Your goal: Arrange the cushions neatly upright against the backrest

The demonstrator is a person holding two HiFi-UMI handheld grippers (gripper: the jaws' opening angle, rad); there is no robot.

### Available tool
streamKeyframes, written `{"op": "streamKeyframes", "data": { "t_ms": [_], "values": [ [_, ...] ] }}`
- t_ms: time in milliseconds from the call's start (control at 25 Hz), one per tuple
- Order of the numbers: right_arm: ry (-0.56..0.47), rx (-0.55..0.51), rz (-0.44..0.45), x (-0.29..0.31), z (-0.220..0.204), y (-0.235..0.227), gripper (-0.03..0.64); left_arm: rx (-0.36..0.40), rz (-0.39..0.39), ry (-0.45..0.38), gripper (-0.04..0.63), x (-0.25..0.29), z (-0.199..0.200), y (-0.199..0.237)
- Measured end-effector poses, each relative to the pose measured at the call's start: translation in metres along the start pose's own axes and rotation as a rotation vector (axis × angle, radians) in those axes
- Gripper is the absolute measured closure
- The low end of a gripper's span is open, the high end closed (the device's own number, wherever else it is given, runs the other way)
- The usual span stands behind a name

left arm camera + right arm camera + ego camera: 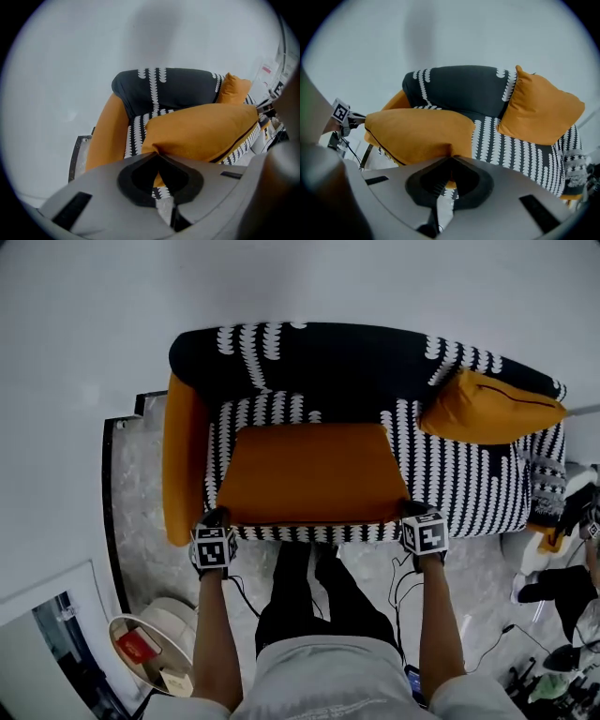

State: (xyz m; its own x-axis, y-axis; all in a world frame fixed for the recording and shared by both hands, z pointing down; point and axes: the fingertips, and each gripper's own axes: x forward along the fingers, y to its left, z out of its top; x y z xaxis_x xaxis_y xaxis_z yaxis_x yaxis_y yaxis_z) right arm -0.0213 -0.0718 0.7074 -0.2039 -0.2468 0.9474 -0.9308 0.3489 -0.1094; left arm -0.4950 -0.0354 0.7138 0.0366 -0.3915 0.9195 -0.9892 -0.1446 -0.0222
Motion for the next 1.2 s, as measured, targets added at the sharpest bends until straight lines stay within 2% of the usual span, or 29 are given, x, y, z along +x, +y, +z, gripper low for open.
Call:
{"op": "streamKeyframes", "data": {
  "t_ms": [120, 280, 600, 720, 1200],
  "values": [
    [0.022, -0.022, -0.026, 0.002, 0.021, -0.006, 0.604, 0.01, -0.013, -0.011, 0.574, 0.0, 0.022, 0.007],
    [0.053, -0.056, -0.053, -0.002, 0.052, -0.015, 0.604, 0.062, -0.05, -0.011, 0.574, -0.001, 0.056, 0.008],
    [0.034, -0.085, -0.069, 0.002, 0.121, -0.032, 0.604, 0.105, -0.072, -0.033, 0.574, 0.012, 0.125, 0.025],
    [0.012, -0.072, -0.085, 0.006, 0.148, -0.039, 0.604, 0.113, -0.055, -0.066, 0.575, 0.021, 0.154, 0.032],
    [-0.132, 0.039, -0.14, 0.02, 0.239, -0.071, 0.604, 0.129, -0.014, -0.093, 0.575, 0.056, 0.245, 0.054]
  ]
}}
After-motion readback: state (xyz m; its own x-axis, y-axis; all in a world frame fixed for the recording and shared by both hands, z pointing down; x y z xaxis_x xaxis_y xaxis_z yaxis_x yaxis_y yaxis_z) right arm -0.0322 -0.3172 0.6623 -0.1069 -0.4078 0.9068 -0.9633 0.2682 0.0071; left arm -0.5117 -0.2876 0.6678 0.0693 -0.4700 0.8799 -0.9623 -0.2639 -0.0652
